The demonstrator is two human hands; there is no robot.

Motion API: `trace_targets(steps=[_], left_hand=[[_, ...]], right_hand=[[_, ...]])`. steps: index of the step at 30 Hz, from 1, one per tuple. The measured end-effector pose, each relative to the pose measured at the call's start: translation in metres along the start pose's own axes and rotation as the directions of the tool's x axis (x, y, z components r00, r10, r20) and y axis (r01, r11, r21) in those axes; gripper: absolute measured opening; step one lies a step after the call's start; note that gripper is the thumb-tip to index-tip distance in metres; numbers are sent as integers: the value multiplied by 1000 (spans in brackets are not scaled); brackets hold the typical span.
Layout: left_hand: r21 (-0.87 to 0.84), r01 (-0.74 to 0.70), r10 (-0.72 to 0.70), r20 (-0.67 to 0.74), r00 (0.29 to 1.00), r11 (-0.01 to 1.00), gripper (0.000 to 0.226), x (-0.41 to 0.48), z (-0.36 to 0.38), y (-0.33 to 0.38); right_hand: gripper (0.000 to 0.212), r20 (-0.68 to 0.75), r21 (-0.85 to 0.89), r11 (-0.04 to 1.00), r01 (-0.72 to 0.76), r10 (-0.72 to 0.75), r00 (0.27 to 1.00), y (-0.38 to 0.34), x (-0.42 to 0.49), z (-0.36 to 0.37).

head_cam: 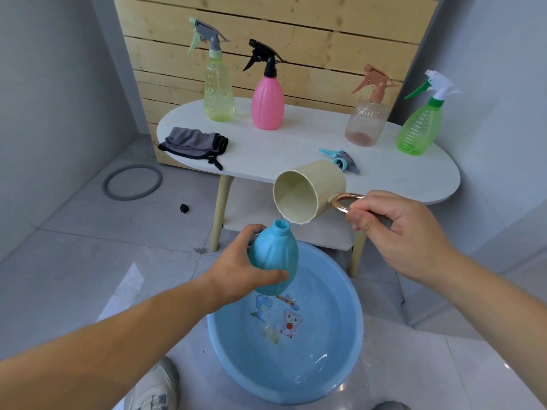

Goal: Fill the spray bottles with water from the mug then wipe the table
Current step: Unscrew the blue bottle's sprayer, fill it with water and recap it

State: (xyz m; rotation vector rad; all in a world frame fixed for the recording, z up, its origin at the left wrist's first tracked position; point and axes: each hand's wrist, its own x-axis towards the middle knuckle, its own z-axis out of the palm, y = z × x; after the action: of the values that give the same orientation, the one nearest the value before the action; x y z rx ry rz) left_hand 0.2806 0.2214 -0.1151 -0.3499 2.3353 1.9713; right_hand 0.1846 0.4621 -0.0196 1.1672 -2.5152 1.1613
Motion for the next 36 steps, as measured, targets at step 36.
trace_targets(steps=[36], left_hand=[[3, 9, -9, -7, 1000, 1000, 78, 0, 1, -1]], right_hand=[[27, 38, -152, 974, 170, -166, 985, 4, 1, -1]])
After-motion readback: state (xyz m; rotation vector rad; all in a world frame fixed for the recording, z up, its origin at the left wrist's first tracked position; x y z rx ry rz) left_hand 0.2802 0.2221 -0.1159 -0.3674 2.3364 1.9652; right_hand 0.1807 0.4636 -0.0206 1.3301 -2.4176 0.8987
